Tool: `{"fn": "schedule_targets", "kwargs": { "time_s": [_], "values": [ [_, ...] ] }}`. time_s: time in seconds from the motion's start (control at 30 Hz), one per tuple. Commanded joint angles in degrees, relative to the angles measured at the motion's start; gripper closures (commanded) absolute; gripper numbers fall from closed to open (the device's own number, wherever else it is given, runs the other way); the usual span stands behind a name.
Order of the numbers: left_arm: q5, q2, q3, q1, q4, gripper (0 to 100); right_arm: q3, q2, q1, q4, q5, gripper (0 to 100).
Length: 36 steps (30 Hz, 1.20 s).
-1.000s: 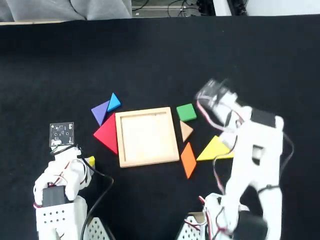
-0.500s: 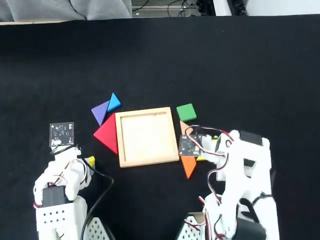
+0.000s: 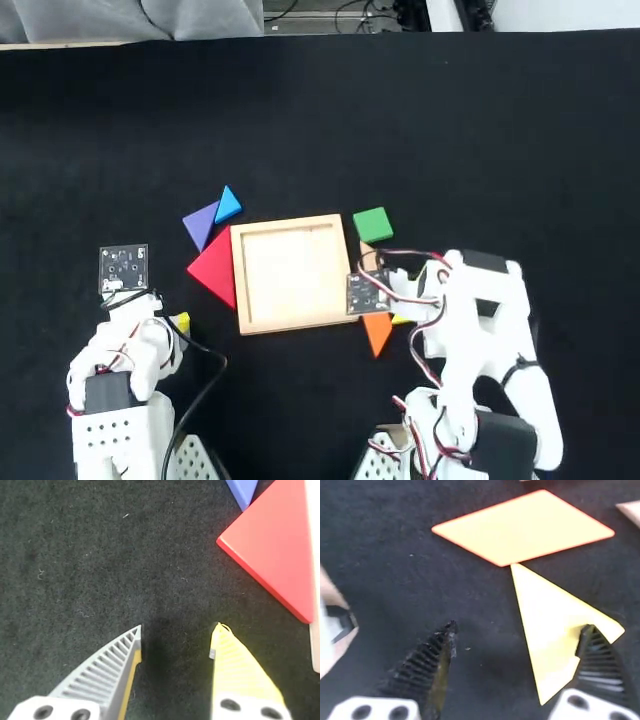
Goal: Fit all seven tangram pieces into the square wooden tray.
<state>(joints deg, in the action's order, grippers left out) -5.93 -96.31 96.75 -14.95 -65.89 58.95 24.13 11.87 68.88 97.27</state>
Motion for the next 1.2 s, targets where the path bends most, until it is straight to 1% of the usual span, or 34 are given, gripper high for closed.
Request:
{"fn": "schedule_targets", "kwargs": {
  "time_s": [0.0,0.1,0.4,0.5,0.7,0.83,0.97,1.17],
  "values": [
    [-0.2,-0.2,0.6,-0.5,-0.2,77,-4.6,4.0,0.3,5.9,0.4,63.8],
    [-0.2,-0.2,0.6,-0.5,-0.2,77,-5.0,7.5,0.0,4.5,0.4,63.5],
    [-0.2,-0.2,0.6,-0.5,-0.2,77,4.1,8.9,0.2,-9.3,0.3,63.3],
    [-0.2,-0.2,0.6,-0.5,-0.2,77,6.0,8.9,-0.2,-11.0,0.4,63.3],
    [-0.2,-0.2,0.6,-0.5,-0.2,77,5.4,8.8,-0.2,-13.0,-0.5,63.3],
    [-0.2,-0.2,0.6,-0.5,-0.2,77,6.1,8.6,-2.5,-15.6,-1.8,63.2],
    [-0.2,-0.2,0.6,-0.5,-0.2,77,4.4,4.3,-3.3,-16.0,-1.8,63.2],
    [-0.2,-0.2,0.6,-0.5,-0.2,77,-1.6,-6.7,-2.5,-15.6,-1.9,63.3]
  ]
}}
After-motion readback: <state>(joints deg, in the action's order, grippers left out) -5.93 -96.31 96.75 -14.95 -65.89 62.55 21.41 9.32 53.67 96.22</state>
